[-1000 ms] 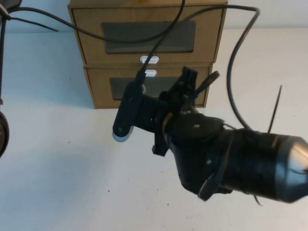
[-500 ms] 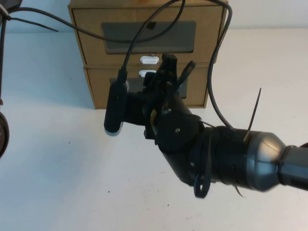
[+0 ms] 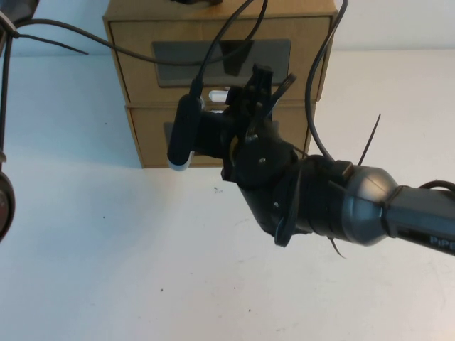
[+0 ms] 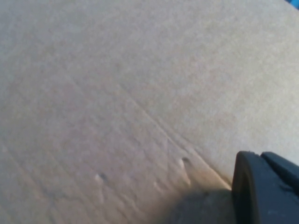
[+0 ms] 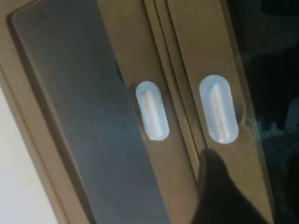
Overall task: Open the shoe box
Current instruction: 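Pull the top drawer of the cardboard box fully open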
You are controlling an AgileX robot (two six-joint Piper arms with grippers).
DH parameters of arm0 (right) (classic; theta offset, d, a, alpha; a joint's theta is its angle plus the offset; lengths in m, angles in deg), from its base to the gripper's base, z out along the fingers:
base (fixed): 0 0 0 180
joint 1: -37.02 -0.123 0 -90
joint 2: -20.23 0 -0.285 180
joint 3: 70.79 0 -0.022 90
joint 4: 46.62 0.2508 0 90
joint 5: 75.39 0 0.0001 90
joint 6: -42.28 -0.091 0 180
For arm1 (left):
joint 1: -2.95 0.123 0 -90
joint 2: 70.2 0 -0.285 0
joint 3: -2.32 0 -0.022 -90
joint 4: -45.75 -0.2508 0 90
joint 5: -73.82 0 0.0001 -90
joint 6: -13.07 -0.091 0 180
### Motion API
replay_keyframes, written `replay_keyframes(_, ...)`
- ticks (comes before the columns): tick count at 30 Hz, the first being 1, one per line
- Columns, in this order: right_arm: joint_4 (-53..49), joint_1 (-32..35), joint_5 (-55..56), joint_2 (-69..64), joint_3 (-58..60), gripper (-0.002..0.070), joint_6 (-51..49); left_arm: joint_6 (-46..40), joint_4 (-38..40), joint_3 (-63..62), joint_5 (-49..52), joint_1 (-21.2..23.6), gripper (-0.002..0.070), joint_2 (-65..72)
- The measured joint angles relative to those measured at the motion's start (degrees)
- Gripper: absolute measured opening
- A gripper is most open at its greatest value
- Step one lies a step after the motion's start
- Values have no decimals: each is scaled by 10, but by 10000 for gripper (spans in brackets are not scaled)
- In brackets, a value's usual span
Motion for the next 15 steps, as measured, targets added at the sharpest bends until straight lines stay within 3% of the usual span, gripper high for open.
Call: replay_keyframes(15, -1, 10, 23, 1, -1, 281, 12, 57, 0, -5, 10, 0, -5, 0)
